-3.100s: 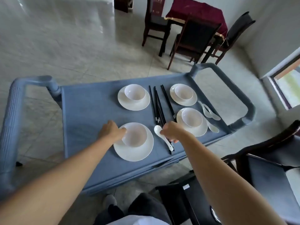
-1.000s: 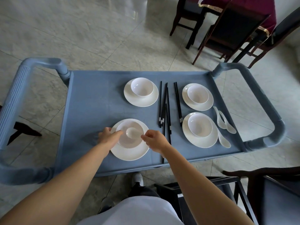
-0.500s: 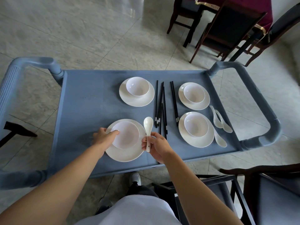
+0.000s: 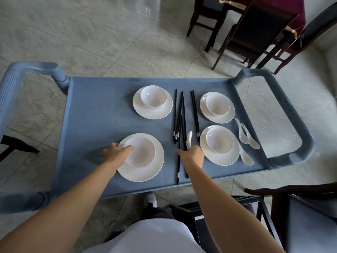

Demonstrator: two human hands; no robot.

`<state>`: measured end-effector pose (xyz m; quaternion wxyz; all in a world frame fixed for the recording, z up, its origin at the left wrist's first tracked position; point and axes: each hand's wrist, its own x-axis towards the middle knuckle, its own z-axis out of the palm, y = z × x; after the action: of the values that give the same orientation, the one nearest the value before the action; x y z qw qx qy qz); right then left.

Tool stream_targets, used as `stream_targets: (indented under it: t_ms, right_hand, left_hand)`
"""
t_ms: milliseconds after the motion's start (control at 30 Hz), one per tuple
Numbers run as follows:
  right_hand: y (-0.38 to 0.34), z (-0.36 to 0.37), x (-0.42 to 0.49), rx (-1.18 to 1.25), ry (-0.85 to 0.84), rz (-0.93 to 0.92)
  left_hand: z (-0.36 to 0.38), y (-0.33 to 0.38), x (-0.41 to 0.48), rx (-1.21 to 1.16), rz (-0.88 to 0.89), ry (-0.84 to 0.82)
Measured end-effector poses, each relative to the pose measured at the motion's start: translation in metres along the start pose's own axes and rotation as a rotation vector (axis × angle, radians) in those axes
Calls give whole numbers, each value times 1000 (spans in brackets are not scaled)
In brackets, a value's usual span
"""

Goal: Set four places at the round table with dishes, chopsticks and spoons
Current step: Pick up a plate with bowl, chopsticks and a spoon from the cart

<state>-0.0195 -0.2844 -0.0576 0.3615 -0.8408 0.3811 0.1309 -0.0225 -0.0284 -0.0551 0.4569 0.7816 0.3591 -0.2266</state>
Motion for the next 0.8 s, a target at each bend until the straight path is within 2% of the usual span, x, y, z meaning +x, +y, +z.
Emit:
stream_targets:
  t_ms: [200,400,600,800]
  right_hand:
    - [0,5,-4,-102,-46,-28]
    - [-4,7,-8,-441,-74,-174]
    - [-10,9,-8,-523,-98,-200]
    - [4,6,-5,-506,-40,-227]
  left_hand:
    - [-3,2,-4,-2,-5,-1]
    - [-4,3,-8,3,-1,-4]
    - [-1,2,-5,37,27,34]
    - [0,1,-5,68,38,35]
